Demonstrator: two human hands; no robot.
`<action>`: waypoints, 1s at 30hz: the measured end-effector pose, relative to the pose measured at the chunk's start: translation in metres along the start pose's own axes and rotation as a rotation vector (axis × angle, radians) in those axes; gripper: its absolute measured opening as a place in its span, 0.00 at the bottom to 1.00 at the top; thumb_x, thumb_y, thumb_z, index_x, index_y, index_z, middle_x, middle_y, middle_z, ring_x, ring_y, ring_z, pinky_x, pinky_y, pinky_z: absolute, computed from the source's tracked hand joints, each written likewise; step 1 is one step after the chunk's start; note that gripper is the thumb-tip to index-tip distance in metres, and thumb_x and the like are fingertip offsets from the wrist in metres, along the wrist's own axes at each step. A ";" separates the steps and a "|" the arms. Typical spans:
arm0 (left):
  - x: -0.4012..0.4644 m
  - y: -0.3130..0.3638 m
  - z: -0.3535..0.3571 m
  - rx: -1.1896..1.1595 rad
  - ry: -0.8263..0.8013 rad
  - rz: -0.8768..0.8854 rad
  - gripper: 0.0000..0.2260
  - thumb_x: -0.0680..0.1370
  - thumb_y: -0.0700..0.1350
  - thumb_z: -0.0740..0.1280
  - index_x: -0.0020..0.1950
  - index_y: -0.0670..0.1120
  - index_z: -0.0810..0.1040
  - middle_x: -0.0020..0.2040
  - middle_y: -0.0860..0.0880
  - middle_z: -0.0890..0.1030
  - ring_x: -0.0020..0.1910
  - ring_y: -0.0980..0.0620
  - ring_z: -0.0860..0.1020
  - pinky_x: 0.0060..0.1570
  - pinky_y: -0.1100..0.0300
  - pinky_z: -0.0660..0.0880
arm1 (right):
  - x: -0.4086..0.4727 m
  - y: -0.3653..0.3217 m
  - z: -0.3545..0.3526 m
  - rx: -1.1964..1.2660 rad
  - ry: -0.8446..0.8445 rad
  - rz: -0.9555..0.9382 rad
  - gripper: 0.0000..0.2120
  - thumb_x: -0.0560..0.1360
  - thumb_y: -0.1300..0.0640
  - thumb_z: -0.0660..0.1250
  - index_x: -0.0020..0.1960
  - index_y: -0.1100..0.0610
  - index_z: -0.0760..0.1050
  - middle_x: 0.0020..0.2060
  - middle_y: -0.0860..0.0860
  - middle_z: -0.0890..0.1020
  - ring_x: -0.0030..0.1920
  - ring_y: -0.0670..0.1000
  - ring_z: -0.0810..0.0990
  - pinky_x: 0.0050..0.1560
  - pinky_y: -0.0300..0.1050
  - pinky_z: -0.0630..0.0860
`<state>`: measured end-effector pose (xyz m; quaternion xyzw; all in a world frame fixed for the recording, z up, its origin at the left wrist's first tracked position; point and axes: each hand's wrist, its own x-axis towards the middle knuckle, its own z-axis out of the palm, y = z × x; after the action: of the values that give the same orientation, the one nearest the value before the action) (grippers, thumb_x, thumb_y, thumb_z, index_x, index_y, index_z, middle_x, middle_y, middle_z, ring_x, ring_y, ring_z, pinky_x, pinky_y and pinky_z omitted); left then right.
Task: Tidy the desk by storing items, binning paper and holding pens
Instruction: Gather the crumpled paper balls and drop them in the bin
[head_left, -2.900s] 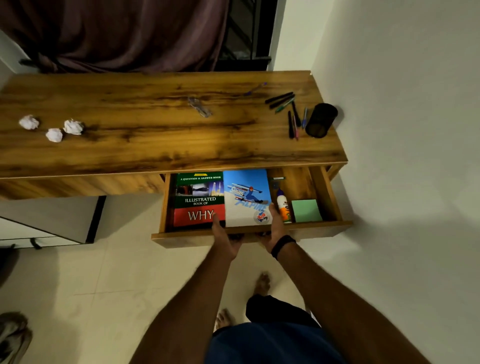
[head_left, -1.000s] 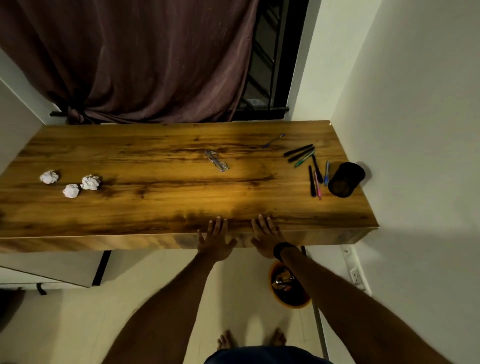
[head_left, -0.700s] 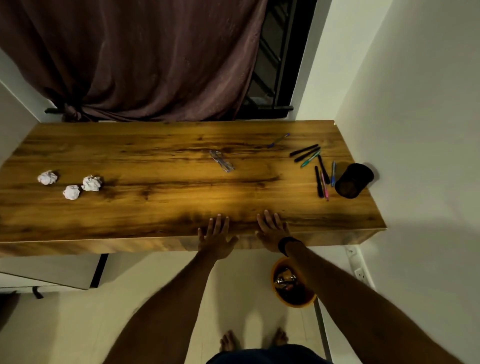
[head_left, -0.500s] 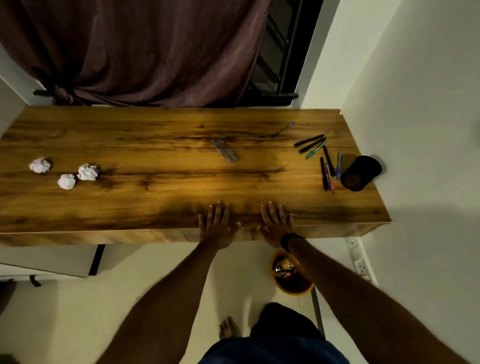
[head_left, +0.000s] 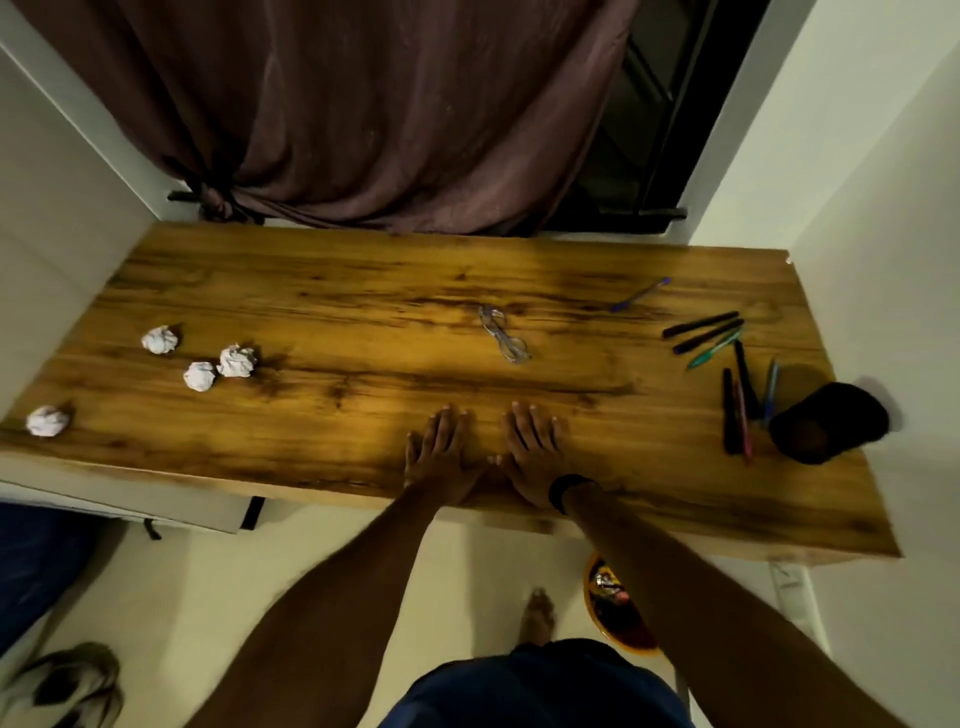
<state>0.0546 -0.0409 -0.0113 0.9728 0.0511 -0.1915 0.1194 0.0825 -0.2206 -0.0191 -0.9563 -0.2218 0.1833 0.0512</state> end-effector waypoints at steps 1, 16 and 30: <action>0.003 -0.005 -0.003 0.007 -0.001 -0.025 0.39 0.75 0.72 0.51 0.79 0.58 0.36 0.80 0.51 0.37 0.79 0.48 0.38 0.75 0.41 0.40 | 0.006 -0.001 -0.002 0.001 0.009 -0.020 0.34 0.79 0.38 0.43 0.74 0.57 0.65 0.74 0.57 0.65 0.73 0.62 0.65 0.69 0.63 0.48; 0.017 -0.063 -0.013 -0.119 0.121 -0.112 0.43 0.71 0.74 0.41 0.80 0.52 0.39 0.80 0.48 0.40 0.79 0.45 0.41 0.75 0.43 0.42 | 0.080 -0.034 -0.016 -0.021 0.019 -0.160 0.39 0.72 0.35 0.30 0.79 0.51 0.38 0.78 0.53 0.36 0.77 0.56 0.34 0.66 0.55 0.21; -0.017 -0.277 -0.062 -0.071 0.525 -0.256 0.24 0.77 0.56 0.59 0.68 0.45 0.72 0.62 0.43 0.75 0.57 0.42 0.75 0.55 0.48 0.73 | 0.176 -0.227 -0.034 0.392 -0.027 -0.127 0.39 0.76 0.32 0.54 0.79 0.49 0.45 0.79 0.50 0.45 0.78 0.53 0.43 0.76 0.56 0.38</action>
<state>0.0211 0.2411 -0.0075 0.9699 0.2094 0.0550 0.1110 0.1500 0.0602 -0.0047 -0.9096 -0.2426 0.2320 0.2447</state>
